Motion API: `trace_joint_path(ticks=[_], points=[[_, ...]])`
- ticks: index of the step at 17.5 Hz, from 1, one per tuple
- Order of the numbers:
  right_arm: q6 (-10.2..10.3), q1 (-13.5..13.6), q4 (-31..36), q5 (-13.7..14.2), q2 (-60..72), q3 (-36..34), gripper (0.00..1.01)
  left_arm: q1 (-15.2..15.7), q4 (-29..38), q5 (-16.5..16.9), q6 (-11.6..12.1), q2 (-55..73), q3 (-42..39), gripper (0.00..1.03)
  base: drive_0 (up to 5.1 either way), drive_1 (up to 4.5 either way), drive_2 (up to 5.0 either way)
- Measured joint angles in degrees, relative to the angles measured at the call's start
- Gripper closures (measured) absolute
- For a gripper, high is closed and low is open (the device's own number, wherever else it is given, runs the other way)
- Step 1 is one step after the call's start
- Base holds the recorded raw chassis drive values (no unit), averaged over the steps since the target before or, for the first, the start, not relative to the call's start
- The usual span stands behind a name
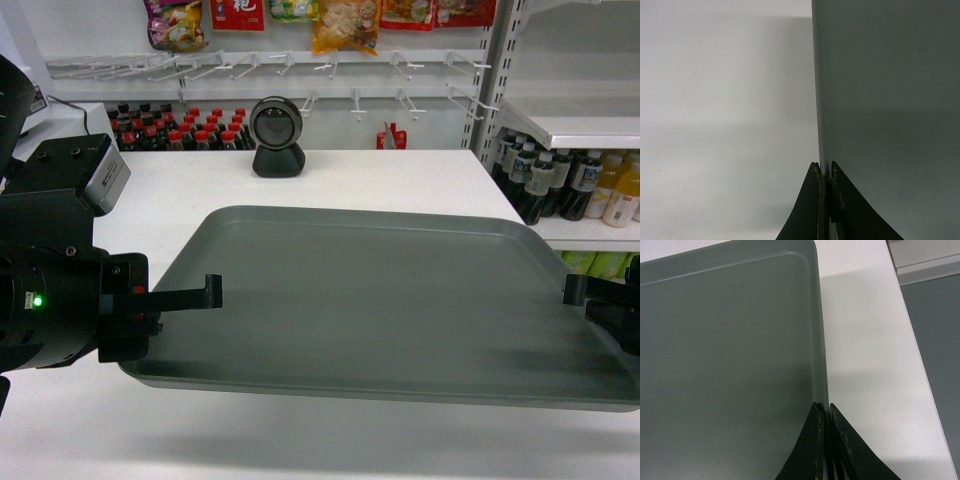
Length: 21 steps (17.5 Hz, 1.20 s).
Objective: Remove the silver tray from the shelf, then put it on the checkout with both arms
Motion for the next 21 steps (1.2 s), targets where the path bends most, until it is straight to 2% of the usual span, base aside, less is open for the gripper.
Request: trace_joint_path(ticks=[1, 2, 3, 4, 5, 6, 7, 10, 12, 15, 18, 20, 21], points=[[0.0, 0.0, 0.04, 0.0, 0.0, 0.0, 0.98, -0.02, -0.09, -0.28, -0.17, 0.0, 0.02, 1.0, 0.0, 0.0, 0.0], [-2.8, -0.35, 8.66, -3.48, 1.18, -1.88, 0.98, -1.49, -2.71, -6.21, -2.6, 0.81, 1.36, 1.0, 0.0, 0.0, 0.0], [-8.04, -0.24, 16.46, -6.91, 4.17, -1.97, 0.98, -2.19, -2.19, -13.42, -5.18, 3.28, 3.19, 1.0, 0.0, 0.0, 0.0], [-11.41, 0.11, 20.24, -7.43, 7.15, -0.26, 0.98, -2.14, 0.24, -15.54, -5.31, 5.92, 5.01, 0.99, 0.0, 0.0, 0.0], [-14.16, 0.39, 21.46, -6.6, 9.29, 1.97, 0.98, -1.77, 1.33, -15.76, -4.79, 8.28, 7.08, 0.99, 0.0, 0.0, 0.0], [-15.96, 0.79, 21.4, -5.9, 11.54, 5.16, 0.98, -0.81, 2.86, -15.39, -3.72, 11.15, 9.66, 0.99, 0.0, 0.0, 0.0], [-16.92, 1.25, 20.87, -4.7, 13.94, 8.37, 0.98, 0.37, 3.58, -14.23, -2.45, 13.9, 12.24, 0.99, 0.0, 0.0, 0.0], [-17.62, 3.5, 20.24, -1.36, 23.56, 17.86, 0.98, 3.82, 7.43, -12.33, 2.29, 22.56, 18.34, 0.99, 0.0, 0.0, 0.0], [-18.56, 4.46, 19.47, -0.35, 29.22, 23.41, 0.98, 5.03, 8.61, -12.17, 4.33, 27.58, 21.22, 0.99, 0.0, 0.0, 0.0], [-21.05, 5.46, 16.22, 0.94, 35.39, 29.68, 0.98, 6.05, 7.32, -11.72, 4.72, 32.04, 23.85, 0.99, 0.0, 0.0, 0.0], [-20.5, 6.14, 8.98, 2.95, 38.27, 33.64, 0.98, 6.47, 5.53, -10.25, 4.72, 35.23, 25.7, 0.99, 0.0, 0.0, 0.0], [-19.67, 6.34, 7.74, 4.07, 39.12, 35.63, 0.98, 6.75, 5.2, -9.14, 4.76, 36.63, 27.98, 0.99, 0.0, 0.0, 0.0], [-19.5, 6.34, 6.64, 3.93, 39.41, 36.35, 0.94, 6.82, 4.96, -9.16, 4.31, 37.11, 28.63, 0.92, 0.0, 0.0, 0.0]])
